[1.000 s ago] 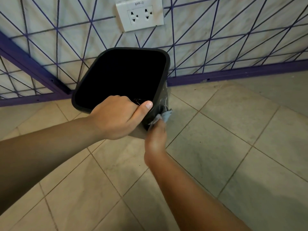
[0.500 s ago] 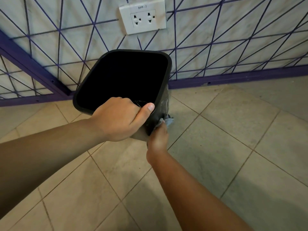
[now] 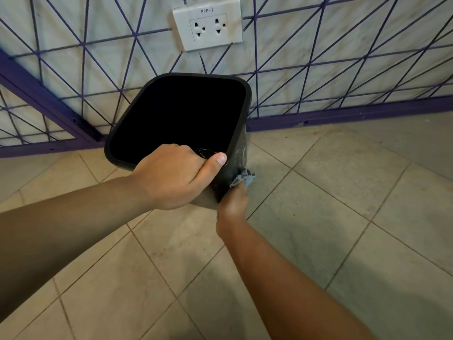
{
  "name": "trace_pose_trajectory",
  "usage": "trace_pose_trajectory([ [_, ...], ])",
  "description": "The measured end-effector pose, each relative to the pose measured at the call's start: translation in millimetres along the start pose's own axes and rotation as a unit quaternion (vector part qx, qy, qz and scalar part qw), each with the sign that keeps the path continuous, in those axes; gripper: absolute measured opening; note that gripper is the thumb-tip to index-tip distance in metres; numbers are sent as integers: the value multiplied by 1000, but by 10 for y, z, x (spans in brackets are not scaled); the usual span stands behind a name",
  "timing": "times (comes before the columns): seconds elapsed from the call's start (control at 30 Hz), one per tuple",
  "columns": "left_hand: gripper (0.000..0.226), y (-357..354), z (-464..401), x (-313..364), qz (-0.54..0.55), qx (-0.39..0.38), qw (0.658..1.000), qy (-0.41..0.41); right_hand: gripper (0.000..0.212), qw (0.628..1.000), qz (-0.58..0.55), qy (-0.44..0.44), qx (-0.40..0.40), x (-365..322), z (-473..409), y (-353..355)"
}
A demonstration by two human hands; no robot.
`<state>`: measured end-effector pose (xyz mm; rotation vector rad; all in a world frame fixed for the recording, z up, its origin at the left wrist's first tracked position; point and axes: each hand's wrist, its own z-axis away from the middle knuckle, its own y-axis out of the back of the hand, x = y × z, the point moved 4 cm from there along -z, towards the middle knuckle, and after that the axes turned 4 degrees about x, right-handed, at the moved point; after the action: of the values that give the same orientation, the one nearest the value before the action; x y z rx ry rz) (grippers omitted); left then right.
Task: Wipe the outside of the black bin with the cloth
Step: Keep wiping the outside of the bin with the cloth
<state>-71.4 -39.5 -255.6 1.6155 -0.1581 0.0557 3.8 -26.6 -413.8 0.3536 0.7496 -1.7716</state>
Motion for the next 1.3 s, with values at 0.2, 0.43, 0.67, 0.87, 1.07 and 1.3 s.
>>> trace_pose_trajectory([
  [0.2, 74, -26, -24, -56, 18, -12, 1000, 16, 112, 998, -41, 16, -43, 148, 489, -255],
  [0.43, 67, -12, -11, -64, 47, -17, 999, 17, 117, 992, -109, -55, 30, 262, -141, -419],
  [0.67, 75, -26, -116, -65, 45, -24, 998, 28, 87, 988, -117, -90, 36, -21, 134, -395],
  [0.87, 76, -24, -137, -87, 47, -20, 998, 21, 120, 993, -98, -56, 19, 26, 79, -428],
  [1.07, 75, -25, -148, -85, 47, -26, 998, 28, 101, 994, -92, -43, -32, -68, 334, -468],
  [1.3, 77, -15, -177, -107, 42, -18, 998, 39, 113, 994, -99, 14, -38, -20, 232, -415],
])
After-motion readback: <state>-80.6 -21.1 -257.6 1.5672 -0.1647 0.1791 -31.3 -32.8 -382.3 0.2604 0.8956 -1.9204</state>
